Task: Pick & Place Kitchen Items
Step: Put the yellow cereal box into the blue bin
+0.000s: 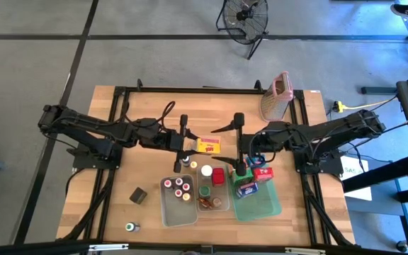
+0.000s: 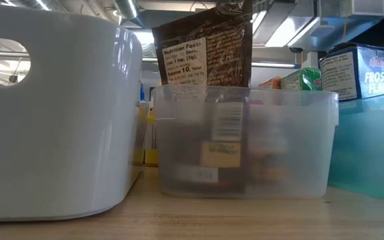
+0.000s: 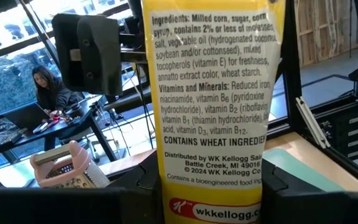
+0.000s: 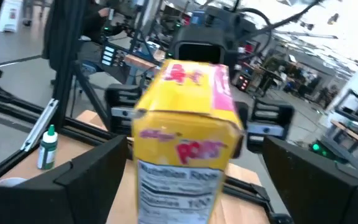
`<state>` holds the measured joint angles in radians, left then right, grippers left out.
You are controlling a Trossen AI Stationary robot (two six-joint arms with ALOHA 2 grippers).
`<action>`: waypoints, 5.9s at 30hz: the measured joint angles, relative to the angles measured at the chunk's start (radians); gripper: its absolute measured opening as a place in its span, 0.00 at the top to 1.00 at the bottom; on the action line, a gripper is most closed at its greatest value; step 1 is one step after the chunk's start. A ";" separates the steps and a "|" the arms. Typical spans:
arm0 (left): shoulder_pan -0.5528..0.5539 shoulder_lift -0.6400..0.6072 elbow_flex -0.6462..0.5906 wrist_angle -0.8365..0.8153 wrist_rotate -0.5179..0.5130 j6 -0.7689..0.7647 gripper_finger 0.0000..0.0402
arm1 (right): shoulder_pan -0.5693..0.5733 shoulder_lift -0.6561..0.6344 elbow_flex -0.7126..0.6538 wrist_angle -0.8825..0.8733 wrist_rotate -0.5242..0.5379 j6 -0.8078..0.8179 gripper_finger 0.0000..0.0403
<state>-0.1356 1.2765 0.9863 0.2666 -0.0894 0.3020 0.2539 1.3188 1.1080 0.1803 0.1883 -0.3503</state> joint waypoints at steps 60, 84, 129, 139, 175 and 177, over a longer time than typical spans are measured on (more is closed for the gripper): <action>-0.001 0.018 0.000 -0.033 -0.156 0.000 0.42 | -0.006 -0.090 -0.001 -0.324 0.020 0.018 0.68; 0.000 0.017 0.000 -0.210 -0.207 -0.031 0.42 | 0.296 -0.820 -0.356 -0.667 -0.080 0.312 0.68; 0.033 0.017 0.000 -0.218 -0.200 -0.080 0.41 | 0.933 -0.573 -0.699 -0.413 0.626 0.838 0.68; 0.033 0.017 0.000 -0.218 -0.200 -0.080 0.41 | 0.901 -0.573 -0.736 -0.415 0.656 0.859 0.68; 0.034 0.017 0.000 -0.211 -0.200 -0.071 0.41 | 0.846 -0.546 -0.806 -0.278 0.638 0.775 0.68; 0.034 0.017 0.000 -0.211 -0.200 -0.071 0.41 | 0.846 -0.546 -0.806 -0.272 0.638 0.760 0.68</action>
<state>-0.1019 1.2938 0.9863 0.0559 -0.2897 0.2306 1.0996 0.7731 0.3016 -0.0920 0.8261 0.4097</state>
